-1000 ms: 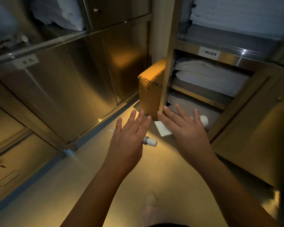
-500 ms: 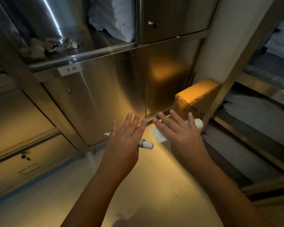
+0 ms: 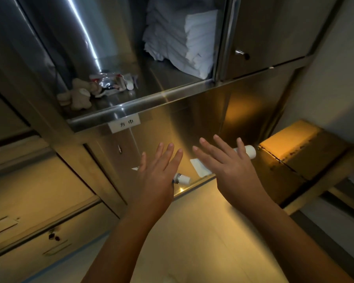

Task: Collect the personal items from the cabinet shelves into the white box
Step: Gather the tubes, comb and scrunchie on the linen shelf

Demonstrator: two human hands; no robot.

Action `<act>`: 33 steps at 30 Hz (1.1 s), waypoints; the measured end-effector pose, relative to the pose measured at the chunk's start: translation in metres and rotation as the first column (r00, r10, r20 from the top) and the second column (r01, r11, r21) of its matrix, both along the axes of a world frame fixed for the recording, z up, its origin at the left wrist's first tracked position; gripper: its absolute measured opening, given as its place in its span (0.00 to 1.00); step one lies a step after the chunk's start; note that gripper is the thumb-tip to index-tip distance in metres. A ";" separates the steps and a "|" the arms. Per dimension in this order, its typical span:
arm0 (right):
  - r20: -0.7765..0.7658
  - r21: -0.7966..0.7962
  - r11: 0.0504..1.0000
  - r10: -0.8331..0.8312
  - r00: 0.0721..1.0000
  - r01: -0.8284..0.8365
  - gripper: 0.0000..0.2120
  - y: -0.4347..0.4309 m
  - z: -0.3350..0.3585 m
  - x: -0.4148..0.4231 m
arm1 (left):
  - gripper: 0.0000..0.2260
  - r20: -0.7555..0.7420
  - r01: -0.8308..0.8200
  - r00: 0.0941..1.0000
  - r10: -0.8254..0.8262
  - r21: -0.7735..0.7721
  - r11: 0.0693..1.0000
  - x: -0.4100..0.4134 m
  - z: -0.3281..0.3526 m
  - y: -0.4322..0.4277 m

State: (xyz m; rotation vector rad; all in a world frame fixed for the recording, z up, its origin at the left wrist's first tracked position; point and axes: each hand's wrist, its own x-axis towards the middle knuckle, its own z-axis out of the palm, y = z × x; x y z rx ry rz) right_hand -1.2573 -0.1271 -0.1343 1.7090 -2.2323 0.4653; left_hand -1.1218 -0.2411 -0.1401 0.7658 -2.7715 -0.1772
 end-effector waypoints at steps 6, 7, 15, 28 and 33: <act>0.000 0.026 0.999 0.031 1.000 -0.031 0.38 -0.061 -0.009 -0.010 | 0.32 0.021 -0.013 1.000 0.013 0.022 1.000 -0.010 -0.005 -0.062; 0.000 0.031 0.999 0.038 0.999 -0.038 0.38 -0.069 -0.011 -0.014 | 0.33 0.018 -0.013 1.000 0.013 0.033 0.999 -0.013 -0.007 -0.070; 0.004 0.005 0.994 0.108 0.994 -0.108 0.35 -0.142 -0.018 -0.068 | 0.33 -0.023 -0.052 0.998 0.053 0.036 0.998 -0.061 -0.024 -0.133; -0.044 -0.050 0.934 0.353 0.935 -0.354 0.33 -0.282 -0.009 -0.209 | 0.31 -0.084 -0.252 0.963 0.257 0.059 0.966 -0.184 -0.014 -0.249; -0.016 0.004 0.896 0.443 0.896 -0.443 0.33 -0.326 -0.009 -0.229 | 0.31 -0.029 -0.288 0.957 0.290 0.056 0.956 -0.197 -0.012 -0.276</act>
